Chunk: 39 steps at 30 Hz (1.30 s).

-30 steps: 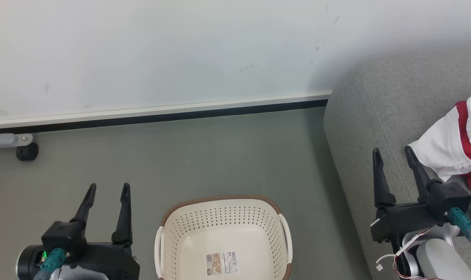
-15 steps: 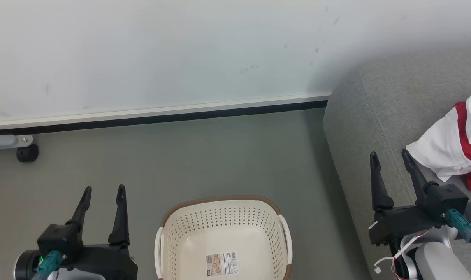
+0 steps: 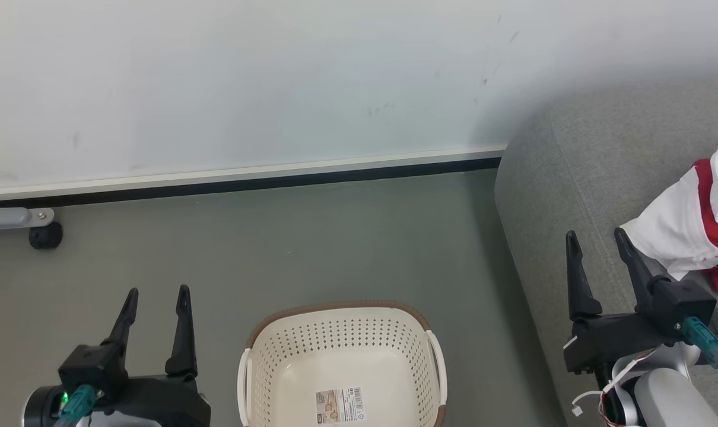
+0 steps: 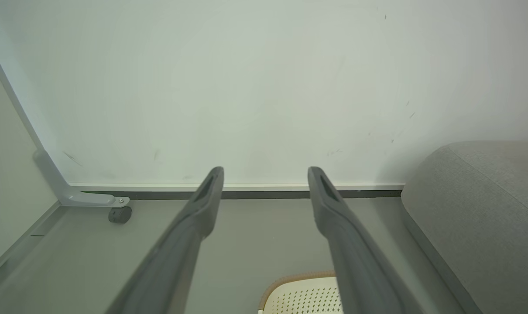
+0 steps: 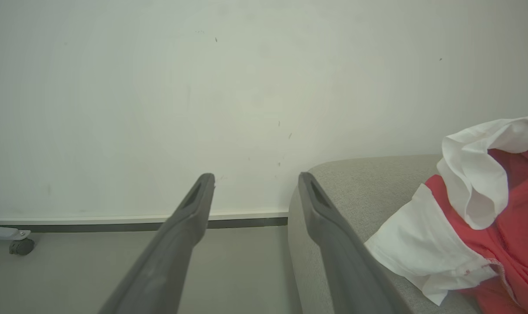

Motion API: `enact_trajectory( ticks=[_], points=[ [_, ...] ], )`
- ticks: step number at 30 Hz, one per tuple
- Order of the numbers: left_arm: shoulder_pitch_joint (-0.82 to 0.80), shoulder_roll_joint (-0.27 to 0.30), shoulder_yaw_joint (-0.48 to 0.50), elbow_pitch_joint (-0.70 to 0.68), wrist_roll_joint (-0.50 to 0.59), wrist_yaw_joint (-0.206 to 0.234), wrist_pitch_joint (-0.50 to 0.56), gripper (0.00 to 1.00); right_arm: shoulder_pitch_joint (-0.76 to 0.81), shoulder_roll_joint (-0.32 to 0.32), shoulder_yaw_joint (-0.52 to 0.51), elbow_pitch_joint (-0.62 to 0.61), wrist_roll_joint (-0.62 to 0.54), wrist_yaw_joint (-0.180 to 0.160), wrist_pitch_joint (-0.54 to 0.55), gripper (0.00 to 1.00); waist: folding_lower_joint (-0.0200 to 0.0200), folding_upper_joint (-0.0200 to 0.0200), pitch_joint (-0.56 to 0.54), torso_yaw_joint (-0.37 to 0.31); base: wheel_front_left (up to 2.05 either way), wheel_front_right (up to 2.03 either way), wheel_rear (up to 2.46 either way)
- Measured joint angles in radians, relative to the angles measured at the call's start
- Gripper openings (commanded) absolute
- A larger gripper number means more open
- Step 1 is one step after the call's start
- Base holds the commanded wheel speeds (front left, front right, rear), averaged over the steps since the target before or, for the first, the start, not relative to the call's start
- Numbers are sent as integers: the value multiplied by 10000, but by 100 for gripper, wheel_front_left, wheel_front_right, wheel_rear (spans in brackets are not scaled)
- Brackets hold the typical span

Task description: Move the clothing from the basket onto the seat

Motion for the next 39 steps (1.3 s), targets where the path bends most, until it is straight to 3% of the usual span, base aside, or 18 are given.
enact_trajectory(
  ticks=[1, 11, 39],
  points=[
    [3, -23, 15, 27, 12, 0, 0, 0, 8, 10, 0, 27, 0, 0, 0, 0, 0, 0, -7, 5, 0, 0, 0],
    [200, -215, 79, 512, -408, -113, 105, 0, 389, 222, -178, 437, 489, 113, 96, 0, 0, 0, -49, 19, 0, 0, 0],
    [160, -591, 769, 1001, -4077, -761, 807, 0, 570, 616, -1183, 702, 4403, 800, 963, 0, 0, 0, -304, 116, 0, 0, 0]
  ],
)
